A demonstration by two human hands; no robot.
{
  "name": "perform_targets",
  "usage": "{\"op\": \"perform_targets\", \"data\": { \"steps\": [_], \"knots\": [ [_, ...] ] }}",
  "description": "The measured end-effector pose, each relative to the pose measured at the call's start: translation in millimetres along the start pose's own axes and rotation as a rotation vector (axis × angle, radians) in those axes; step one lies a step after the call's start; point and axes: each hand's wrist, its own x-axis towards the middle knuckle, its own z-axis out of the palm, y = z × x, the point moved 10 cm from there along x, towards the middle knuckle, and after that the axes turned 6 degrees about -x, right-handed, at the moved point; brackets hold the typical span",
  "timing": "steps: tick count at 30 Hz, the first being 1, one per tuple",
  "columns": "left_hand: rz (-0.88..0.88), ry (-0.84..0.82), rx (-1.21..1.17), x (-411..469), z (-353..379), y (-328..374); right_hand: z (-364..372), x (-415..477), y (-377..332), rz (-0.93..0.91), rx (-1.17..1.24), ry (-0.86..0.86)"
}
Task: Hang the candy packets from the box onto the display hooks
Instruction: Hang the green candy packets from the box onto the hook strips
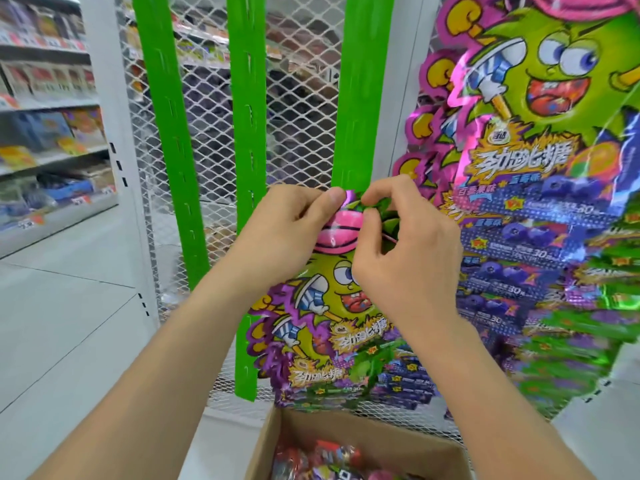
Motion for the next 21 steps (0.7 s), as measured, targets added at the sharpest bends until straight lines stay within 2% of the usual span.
{"op": "perform_targets", "data": {
  "steps": [4,9,12,21],
  "knots": [
    [-0.015,-0.013,-0.059,-0.1,5.2,-6.4,-0.1,-7.0,3.1,0.009,-0.035,-0.008],
    [0.016,0.009,0.000,2.3,10.2,-6.0,1.6,-13.9,12.2,0.041,-0.013,-0.028],
    [0.022,0.002,0.017,2.0,8.0,-9.5,6.3,-19.5,10.3,-0.005,-0.055,-0.034],
    [-0.026,-0.114,-0.133,-6.6,4.0,-14.7,-5.3,-19.1,4.1,-0.014,0.096,0.113]
  ]
}}
